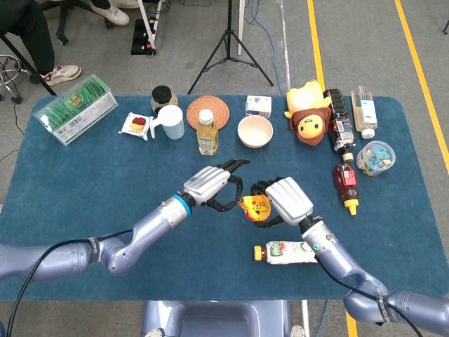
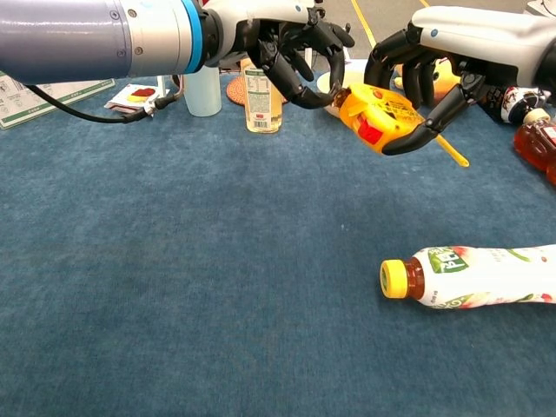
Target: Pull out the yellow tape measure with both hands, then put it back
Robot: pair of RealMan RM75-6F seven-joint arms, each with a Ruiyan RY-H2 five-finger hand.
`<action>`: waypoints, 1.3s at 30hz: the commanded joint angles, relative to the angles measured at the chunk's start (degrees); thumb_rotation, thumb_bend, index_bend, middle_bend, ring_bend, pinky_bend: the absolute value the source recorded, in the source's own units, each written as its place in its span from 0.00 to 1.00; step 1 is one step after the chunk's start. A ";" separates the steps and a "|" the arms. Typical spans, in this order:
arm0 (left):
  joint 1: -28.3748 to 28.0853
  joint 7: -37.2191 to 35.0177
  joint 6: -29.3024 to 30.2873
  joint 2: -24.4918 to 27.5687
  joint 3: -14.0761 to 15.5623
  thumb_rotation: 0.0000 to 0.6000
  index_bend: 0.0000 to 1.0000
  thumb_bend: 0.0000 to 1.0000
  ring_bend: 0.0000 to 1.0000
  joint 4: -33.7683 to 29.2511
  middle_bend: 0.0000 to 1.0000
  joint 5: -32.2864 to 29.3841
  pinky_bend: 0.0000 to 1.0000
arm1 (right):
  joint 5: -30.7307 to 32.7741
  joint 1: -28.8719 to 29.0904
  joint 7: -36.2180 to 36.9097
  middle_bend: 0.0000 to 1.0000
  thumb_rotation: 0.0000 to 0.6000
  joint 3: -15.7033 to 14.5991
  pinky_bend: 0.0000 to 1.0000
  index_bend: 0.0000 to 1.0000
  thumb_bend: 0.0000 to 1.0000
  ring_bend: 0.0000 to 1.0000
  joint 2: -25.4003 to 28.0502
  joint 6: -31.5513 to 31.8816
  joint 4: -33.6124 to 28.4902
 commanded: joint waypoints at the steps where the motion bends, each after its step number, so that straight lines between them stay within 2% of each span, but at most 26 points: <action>1: 0.00 0.16 0.11 -0.13 -0.02 1.00 0.51 0.36 0.00 -0.02 0.04 -0.13 0.15 | 0.36 -0.02 -0.48 0.60 0.80 0.16 0.52 0.57 0.06 0.56 -0.04 0.13 -0.37; 14: 0.19 0.97 1.38 -0.53 -0.38 1.00 0.54 0.36 0.00 -0.45 0.05 -0.71 0.15 | 2.42 0.28 -3.28 0.60 0.79 0.83 0.52 0.57 0.06 0.57 -0.21 0.01 -2.00; 39: 1.13 0.90 1.79 -0.30 -0.62 1.00 0.59 0.37 0.00 -0.54 0.07 -0.93 0.16 | 2.31 -0.16 -2.69 0.61 0.80 0.13 0.53 0.58 0.06 0.57 0.64 -0.24 -1.57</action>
